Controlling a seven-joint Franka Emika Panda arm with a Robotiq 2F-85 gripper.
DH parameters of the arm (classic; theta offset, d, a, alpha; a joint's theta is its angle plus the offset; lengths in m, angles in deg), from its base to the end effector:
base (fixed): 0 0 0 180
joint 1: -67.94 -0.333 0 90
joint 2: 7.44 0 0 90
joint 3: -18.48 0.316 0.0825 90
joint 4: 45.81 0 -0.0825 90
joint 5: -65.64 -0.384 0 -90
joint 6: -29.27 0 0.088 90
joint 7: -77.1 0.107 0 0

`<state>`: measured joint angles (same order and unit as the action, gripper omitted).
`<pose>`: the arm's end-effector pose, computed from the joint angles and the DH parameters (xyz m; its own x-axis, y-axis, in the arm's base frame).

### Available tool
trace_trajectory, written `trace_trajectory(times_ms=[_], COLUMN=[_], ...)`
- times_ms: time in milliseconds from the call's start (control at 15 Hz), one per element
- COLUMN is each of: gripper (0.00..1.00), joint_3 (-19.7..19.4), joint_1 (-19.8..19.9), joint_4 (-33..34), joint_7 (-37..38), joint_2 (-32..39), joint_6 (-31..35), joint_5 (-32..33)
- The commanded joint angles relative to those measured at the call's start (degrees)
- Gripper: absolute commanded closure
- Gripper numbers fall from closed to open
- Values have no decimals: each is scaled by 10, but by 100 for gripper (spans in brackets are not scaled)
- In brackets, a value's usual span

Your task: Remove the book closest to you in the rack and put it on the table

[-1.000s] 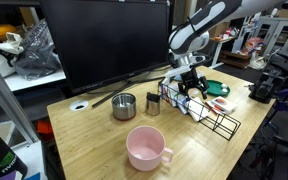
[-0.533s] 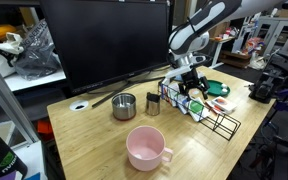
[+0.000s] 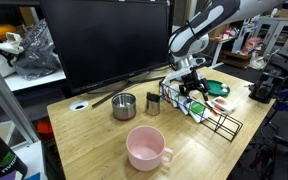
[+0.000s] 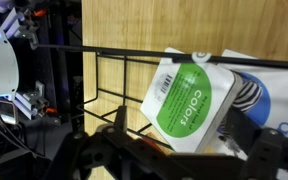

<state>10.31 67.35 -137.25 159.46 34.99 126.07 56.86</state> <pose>0.6125 -0.0597 0.1688 -0.0926 -0.9912 -0.0943 -0.8087 0.0196 0.5879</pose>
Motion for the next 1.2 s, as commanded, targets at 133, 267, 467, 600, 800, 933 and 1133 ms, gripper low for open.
trace_trajectory(times_ms=[133,267,467,600,800,933,1133], gripper=[0,0,0,0,0,0,0], joint_3=[0,0,-1,-1,0,0,0], joint_1=[2,2,1,2,3,4,5], joint_4=[7,7,6,6,7,8,12], joint_7=[3,4,7,8,9,9,8], joint_2=[2,2,2,2,3,4,7], joint_6=[-10,-10,-6,-3,2,3,1], joint_5=[5,4,4,2,-1,-2,-1])
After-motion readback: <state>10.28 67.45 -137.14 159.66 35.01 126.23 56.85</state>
